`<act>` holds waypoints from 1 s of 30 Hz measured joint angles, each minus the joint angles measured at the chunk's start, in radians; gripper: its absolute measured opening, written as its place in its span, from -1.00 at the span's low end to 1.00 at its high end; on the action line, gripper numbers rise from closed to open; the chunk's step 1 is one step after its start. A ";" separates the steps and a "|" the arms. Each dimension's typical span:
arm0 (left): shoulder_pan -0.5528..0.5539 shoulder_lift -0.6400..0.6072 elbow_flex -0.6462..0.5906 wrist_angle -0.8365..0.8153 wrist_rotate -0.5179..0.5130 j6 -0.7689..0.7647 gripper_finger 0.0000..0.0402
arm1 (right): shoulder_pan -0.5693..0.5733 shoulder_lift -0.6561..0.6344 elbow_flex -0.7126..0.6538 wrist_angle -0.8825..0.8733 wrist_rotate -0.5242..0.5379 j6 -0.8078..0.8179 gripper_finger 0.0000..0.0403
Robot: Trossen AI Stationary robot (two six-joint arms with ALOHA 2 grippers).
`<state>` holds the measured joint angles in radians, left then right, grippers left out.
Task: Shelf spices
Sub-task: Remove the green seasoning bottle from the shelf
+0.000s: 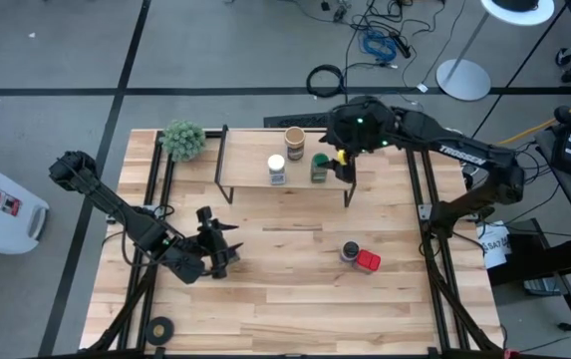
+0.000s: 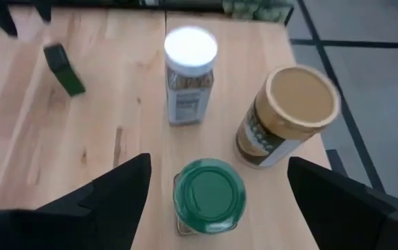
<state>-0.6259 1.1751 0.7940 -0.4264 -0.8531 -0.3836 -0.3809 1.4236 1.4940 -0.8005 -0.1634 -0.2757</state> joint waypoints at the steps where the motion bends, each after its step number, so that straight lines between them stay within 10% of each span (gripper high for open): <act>1: 0.003 0.000 0.000 -0.001 0.000 0.000 0.08 | 0.000 0.012 0.000 -0.002 0.000 -0.012 0.62; 30: 0.011 0.000 0.000 0.000 0.004 -0.001 0.08 | -0.031 0.098 0.000 -0.099 -0.007 -0.055 0.55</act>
<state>-0.6147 1.1755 0.7940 -0.4267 -0.8490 -0.3847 -0.4114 1.5219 1.4937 -0.8991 -0.1700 -0.3305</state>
